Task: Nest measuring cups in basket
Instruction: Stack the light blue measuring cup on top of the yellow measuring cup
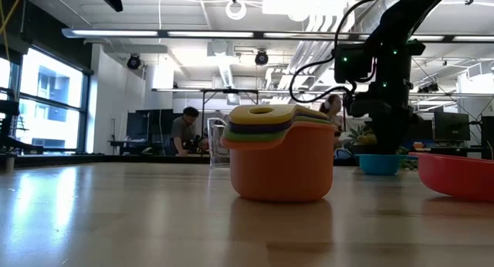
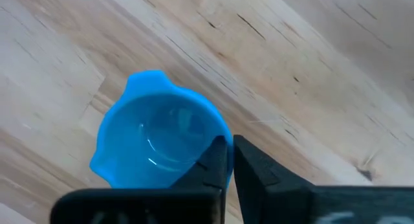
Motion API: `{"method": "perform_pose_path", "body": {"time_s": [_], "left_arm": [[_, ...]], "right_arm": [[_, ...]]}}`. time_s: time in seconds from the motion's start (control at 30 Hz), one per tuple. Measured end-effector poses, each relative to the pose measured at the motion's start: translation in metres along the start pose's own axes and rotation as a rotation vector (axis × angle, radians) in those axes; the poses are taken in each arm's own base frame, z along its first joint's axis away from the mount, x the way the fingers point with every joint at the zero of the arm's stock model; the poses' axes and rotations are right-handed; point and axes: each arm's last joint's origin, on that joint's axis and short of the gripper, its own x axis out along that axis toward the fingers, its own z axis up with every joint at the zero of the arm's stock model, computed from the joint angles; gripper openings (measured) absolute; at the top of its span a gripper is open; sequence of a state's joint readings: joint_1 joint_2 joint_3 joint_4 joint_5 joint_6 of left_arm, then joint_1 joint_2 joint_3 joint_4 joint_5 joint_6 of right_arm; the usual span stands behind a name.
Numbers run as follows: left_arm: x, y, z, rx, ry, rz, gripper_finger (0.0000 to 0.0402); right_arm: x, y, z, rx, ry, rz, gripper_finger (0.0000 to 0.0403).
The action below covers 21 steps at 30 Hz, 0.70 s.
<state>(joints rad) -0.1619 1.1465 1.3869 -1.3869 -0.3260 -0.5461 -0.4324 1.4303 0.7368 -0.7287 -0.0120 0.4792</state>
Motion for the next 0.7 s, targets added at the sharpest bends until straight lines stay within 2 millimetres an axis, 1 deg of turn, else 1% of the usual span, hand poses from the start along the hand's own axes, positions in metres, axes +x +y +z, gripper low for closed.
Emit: {"method": "perform_pose_path", "body": {"time_s": [0.23, 0.33, 0.5, 0.7], "left_arm": [[0.0, 0.0, 0.0, 0.0, 0.0, 0.0, 0.0003], [0.0, 0.0, 0.0, 0.0, 0.0, 0.0, 0.0003], [0.0, 0.0, 0.0, 0.0, 0.0, 0.0, 0.0003], [0.0, 0.001, 0.0, 0.001, -0.011, 0.02, 0.0003]], "right_arm": [[0.0, 0.0, -0.003, 0.054, 0.043, 0.013, 0.0004], [-0.004, -0.001, -0.006, 0.097, 0.059, 0.017, 0.0003], [-0.018, 0.005, -0.014, 0.149, 0.012, 0.053, 0.0002], [-0.042, 0.015, -0.028, 0.231, -0.059, 0.139, 0.0001]]}}
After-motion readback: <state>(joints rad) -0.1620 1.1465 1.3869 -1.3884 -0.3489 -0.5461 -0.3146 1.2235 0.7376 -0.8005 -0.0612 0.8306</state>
